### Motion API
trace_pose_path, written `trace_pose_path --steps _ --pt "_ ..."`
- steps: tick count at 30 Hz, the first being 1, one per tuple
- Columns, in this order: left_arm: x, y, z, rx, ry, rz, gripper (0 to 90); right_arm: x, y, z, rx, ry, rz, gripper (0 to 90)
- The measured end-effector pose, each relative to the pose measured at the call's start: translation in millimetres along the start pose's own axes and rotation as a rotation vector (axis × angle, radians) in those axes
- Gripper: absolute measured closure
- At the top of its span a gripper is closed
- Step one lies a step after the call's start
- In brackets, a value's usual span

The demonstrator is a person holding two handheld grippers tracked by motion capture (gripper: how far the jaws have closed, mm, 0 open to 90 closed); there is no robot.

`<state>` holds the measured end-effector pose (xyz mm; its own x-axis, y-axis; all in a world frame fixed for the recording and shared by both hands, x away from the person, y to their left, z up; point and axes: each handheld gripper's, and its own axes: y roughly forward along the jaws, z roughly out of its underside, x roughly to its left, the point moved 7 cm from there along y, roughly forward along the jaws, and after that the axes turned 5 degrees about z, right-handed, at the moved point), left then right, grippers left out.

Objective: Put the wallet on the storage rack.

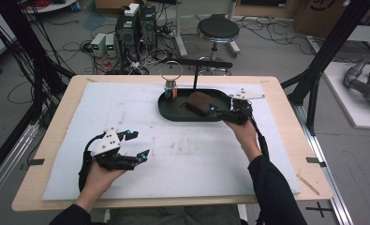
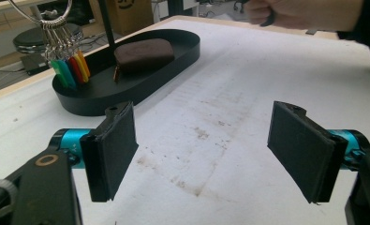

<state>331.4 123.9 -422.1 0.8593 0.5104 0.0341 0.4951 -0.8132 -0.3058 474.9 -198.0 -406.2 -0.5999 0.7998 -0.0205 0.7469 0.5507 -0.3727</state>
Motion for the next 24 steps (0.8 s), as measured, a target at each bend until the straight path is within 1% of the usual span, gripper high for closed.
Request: trace_pose_path --steps 3,5,7,12,14,16,18,22,24 --pt "2.9 1.2 0.3 0.007 0.003 -0.006 23.8 2.0 -17.3 2.9 0.001 -0.011 -0.024 28.3" --pt "5.4 0.9 0.8 0.009 0.006 -0.014 23.8 2.4 -30.2 5.5 -0.001 -0.027 -0.029 27.7" --pt "8.0 -1.0 2.1 0.018 0.013 -0.030 23.7 1.9 -42.6 9.2 0.001 -0.031 -0.040 27.7" --pt "15.5 -7.3 3.4 0.015 0.014 -0.063 23.7 -2.0 -71.6 24.7 0.019 -0.018 -0.069 24.2" --pt "19.2 -10.7 3.8 0.011 0.012 -0.074 23.7 -3.0 -79.5 31.3 0.024 -0.010 -0.068 22.1" --pt "22.4 -13.4 3.9 0.001 0.009 -0.081 23.8 -3.0 -88.6 38.8 0.023 0.012 -0.083 22.0" --pt "25.7 -16.0 4.5 -0.001 0.011 -0.095 23.8 -2.1 -94.6 43.1 0.021 0.016 -0.093 21.9" --pt "30.2 -20.1 6.8 -0.005 0.009 -0.104 23.7 -3.0 -101.1 52.6 0.017 0.006 -0.094 21.7" --pt "31.7 -21.9 8.5 -0.005 0.006 -0.111 23.8 -5.5 -102.0 58.8 0.025 -0.027 -0.080 21.7"
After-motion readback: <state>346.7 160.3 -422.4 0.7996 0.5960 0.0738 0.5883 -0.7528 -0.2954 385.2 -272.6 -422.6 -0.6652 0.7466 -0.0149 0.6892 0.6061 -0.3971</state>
